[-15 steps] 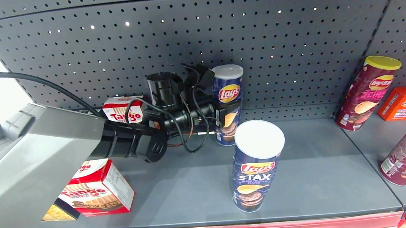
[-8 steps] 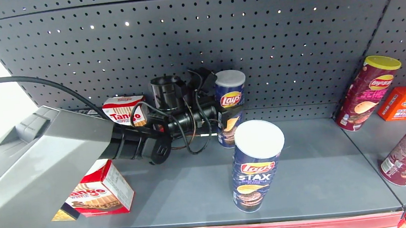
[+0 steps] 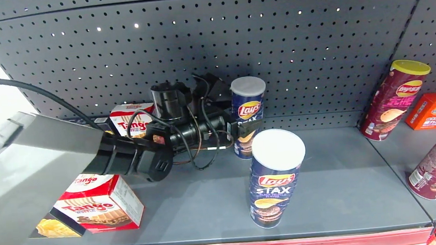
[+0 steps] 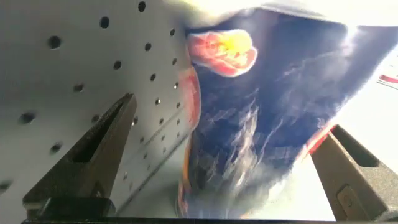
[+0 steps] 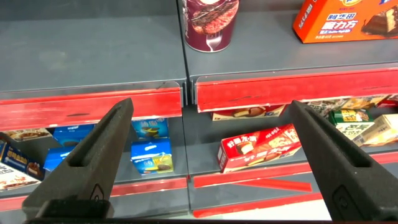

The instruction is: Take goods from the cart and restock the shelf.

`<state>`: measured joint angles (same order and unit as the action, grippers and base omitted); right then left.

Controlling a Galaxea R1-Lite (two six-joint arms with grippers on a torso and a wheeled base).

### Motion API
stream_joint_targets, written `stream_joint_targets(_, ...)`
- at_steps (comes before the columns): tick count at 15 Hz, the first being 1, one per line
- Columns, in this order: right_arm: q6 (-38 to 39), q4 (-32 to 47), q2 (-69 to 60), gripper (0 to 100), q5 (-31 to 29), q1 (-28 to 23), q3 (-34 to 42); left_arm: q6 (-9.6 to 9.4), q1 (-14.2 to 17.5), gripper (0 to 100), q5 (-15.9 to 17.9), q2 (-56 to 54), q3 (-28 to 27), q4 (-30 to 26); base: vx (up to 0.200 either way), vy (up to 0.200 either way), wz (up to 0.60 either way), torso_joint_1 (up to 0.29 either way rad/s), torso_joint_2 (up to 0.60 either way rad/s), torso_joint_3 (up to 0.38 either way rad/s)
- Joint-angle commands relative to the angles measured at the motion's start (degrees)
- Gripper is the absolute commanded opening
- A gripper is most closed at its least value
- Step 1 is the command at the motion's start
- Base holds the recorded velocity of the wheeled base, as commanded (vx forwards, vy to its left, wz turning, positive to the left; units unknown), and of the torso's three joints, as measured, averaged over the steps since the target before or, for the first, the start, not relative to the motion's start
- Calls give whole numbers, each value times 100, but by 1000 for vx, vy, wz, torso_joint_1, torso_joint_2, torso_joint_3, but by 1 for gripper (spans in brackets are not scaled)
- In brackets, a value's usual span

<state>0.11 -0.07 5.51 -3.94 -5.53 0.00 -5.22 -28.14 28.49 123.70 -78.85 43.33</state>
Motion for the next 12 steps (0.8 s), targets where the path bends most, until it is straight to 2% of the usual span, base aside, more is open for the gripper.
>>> stream_joint_targets(1,-2,-1,11,100,-2,0,0,-41,27,100,-54,-689,484,-26,0,0,0,0,0,0)
stream_joint_targets(4,-2,-1,11,100,-2,0,0,-58,142,100,-80,-1032,669,-96,0,0,0,0,0,0)
stream_joint_targets(6,-2,-1,11,100,-2,0,0,-58,142,100,-159,-1296,704,-527,0,0,0,0,0,0)
stream_joint_targets(8,7,-1,11,100,-2,0,0,-120,142,100,-309,-1665,695,-1459,0,0,0,0,0,0)
stream_joint_targets(10,-2,-1,11,100,-2,0,0,-480,151,100,-625,-1726,687,-1942,0,0,0,0,0,0)
stream_joint_targets(11,-2,-1,11,100,-2,0,0,-920,142,100,-1109,-1726,695,-2320,0,0,0,0,0,0)
stream_joint_targets(12,-2,-1,11,100,-2,0,0,-1113,133,100,-1320,-1726,713,-2487,0,0,0,0,0,0)
